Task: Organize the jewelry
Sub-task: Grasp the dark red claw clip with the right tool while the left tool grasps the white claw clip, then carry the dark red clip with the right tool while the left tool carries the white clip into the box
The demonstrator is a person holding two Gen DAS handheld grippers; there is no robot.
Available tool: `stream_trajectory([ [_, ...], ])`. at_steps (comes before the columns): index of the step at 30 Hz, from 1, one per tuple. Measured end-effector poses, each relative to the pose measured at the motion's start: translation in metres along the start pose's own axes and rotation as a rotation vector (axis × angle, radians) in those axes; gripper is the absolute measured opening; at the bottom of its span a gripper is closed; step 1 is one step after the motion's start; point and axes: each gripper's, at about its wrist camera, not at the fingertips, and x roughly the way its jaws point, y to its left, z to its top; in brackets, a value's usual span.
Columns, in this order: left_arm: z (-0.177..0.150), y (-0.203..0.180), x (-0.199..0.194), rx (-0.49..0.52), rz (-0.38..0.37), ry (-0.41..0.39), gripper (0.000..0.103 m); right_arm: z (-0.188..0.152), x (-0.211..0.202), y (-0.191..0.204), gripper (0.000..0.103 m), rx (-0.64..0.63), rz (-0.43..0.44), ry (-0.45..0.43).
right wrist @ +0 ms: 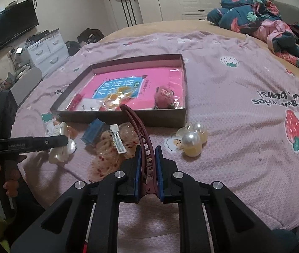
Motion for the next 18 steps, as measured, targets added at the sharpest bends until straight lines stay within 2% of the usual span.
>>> stream_trajectory([
  [5,-0.004,0.005,-0.014,0.001,0.001,-0.015,0.039,0.002,-0.009,0.010,0.012,-0.022,0.012,-0.016],
  [18,0.000,0.004,-0.053,0.060,0.103,-0.146,0.039,0.011,-0.007,0.050,0.012,-0.099,0.093,-0.010],
])
